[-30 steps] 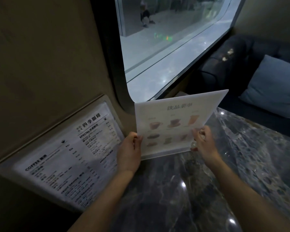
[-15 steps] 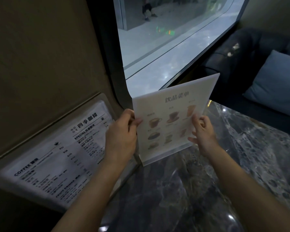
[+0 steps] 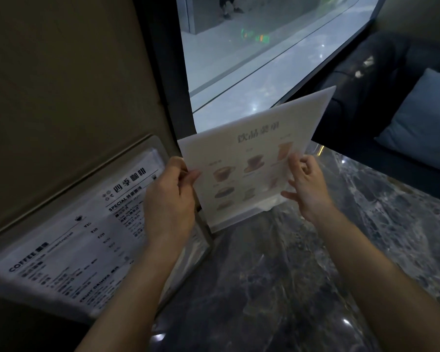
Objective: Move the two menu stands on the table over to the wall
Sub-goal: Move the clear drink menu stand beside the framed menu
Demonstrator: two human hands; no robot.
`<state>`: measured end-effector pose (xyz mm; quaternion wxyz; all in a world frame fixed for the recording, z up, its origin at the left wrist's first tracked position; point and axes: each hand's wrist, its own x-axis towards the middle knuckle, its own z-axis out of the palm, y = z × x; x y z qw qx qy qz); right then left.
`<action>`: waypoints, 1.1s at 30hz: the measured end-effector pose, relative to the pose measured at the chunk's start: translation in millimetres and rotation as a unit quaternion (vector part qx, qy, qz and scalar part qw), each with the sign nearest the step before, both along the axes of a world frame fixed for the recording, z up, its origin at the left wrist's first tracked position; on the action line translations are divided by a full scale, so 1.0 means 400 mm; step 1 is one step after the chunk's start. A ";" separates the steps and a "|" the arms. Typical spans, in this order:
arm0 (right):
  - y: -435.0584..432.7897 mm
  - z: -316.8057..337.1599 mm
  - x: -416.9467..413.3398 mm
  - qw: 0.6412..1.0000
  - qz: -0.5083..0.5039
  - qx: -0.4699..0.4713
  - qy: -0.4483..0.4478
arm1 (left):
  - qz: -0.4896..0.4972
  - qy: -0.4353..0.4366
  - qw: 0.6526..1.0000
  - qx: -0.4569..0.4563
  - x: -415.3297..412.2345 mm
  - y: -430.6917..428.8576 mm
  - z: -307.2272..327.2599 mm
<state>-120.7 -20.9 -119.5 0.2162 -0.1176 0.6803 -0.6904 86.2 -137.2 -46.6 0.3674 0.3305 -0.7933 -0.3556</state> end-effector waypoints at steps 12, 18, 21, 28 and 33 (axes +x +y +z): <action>-0.108 0.006 -0.038 0.994 0.108 0.006 -0.020 | -0.010 -0.045 0.998 -0.041 0.022 0.017 0.020; -0.129 0.011 -0.048 0.991 0.130 0.012 -0.032 | 0.005 -0.037 0.990 -0.136 0.016 0.014 0.035; -0.137 0.004 -0.056 0.989 0.142 0.000 -0.027 | 0.012 -0.037 0.991 -0.131 0.014 0.010 0.030; -0.161 -0.012 -0.064 0.987 0.160 0.005 -0.031 | 0.011 -0.024 0.994 -0.103 0.006 -0.008 0.031; -0.163 -0.013 -0.074 0.984 0.173 0.027 -0.030 | 0.028 -0.037 0.992 -0.118 0.008 0.004 0.025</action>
